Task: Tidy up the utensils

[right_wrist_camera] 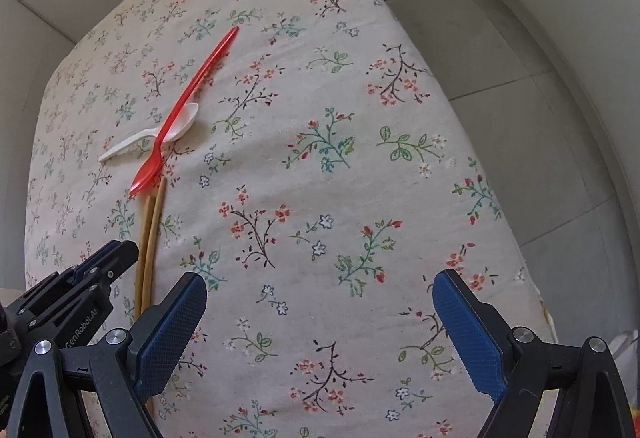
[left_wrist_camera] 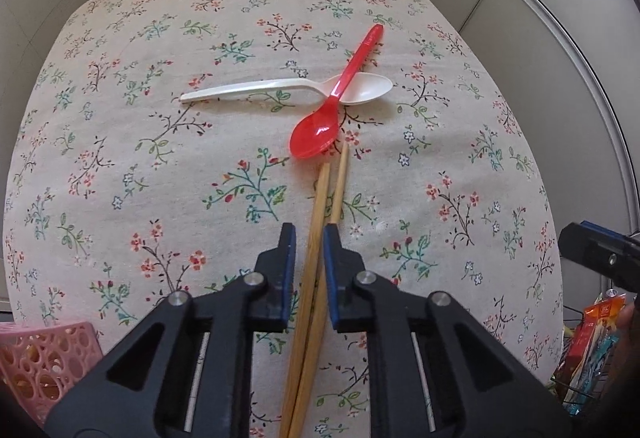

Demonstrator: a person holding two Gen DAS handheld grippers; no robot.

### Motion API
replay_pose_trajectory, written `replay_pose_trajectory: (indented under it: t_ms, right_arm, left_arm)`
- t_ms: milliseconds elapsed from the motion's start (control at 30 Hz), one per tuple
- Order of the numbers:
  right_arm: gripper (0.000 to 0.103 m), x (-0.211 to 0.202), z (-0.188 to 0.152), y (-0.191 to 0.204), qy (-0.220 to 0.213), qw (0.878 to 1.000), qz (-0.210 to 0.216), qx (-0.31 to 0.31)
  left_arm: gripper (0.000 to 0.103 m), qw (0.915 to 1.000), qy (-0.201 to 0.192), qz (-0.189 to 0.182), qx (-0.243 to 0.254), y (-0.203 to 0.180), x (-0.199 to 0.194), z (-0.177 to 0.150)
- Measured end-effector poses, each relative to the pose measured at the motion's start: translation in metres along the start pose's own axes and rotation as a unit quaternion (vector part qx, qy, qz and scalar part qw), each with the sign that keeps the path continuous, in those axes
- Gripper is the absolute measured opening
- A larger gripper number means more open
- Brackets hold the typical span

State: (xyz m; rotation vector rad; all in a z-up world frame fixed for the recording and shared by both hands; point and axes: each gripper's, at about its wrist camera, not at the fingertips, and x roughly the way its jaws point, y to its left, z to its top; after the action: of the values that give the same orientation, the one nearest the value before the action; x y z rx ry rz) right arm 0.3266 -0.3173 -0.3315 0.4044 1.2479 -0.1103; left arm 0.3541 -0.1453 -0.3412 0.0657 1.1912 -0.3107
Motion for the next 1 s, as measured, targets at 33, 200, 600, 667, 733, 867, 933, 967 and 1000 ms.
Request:
replay_pose_trajectory:
  t_ms: [33, 200, 600, 667, 733, 867, 933, 967, 1000]
  right_arm:
    - [0.095, 0.001, 0.001, 0.000, 0.001, 1.000, 0.001, 0.002]
    - [0.095, 0.004, 0.004, 0.003, 0.002, 1.000, -0.002, 0.003]
    - [0.095, 0.025, 0.007, 0.025, 0.014, 1.000, 0.000, 0.002]
    - [0.095, 0.031, 0.009, 0.034, 0.014, 1.000, 0.010, 0.002]
    - [0.095, 0.038, 0.010, 0.044, 0.014, 1.000, 0.022, 0.002]
    - [0.069, 0.055, 0.009, 0.069, 0.020, 0.999, 0.041, -0.014]
    - [0.049, 0.066, 0.008, 0.079, 0.032, 0.998, 0.059, -0.018]
    - [0.042, 0.072, 0.007, 0.083, 0.040, 0.997, 0.063, -0.016]
    - [0.040, 0.078, 0.007, 0.086, 0.047, 0.997, 0.065, -0.013]
  left_arm:
    - [0.014, 1.0000, 0.004, 0.001, 0.001, 0.000, 0.003, 0.000]
    - [0.013, 0.9999, 0.008, 0.009, 0.002, 0.002, 0.010, 0.002]
    - [0.008, 0.9985, 0.001, 0.046, -0.031, 0.031, -0.009, 0.004]
    - [0.008, 0.9980, -0.005, 0.053, -0.034, 0.036, -0.015, 0.003]
    - [0.008, 0.9976, -0.008, 0.061, -0.034, 0.038, -0.018, 0.002]
    - [0.008, 0.9971, -0.001, 0.063, -0.042, 0.044, -0.018, -0.004]
    - [0.008, 0.9968, 0.003, 0.066, -0.045, 0.047, -0.017, -0.007]
    - [0.008, 0.9968, 0.005, 0.066, -0.046, 0.048, -0.015, -0.006]
    - [0.008, 0.9967, 0.007, 0.066, -0.046, 0.049, -0.014, -0.007]
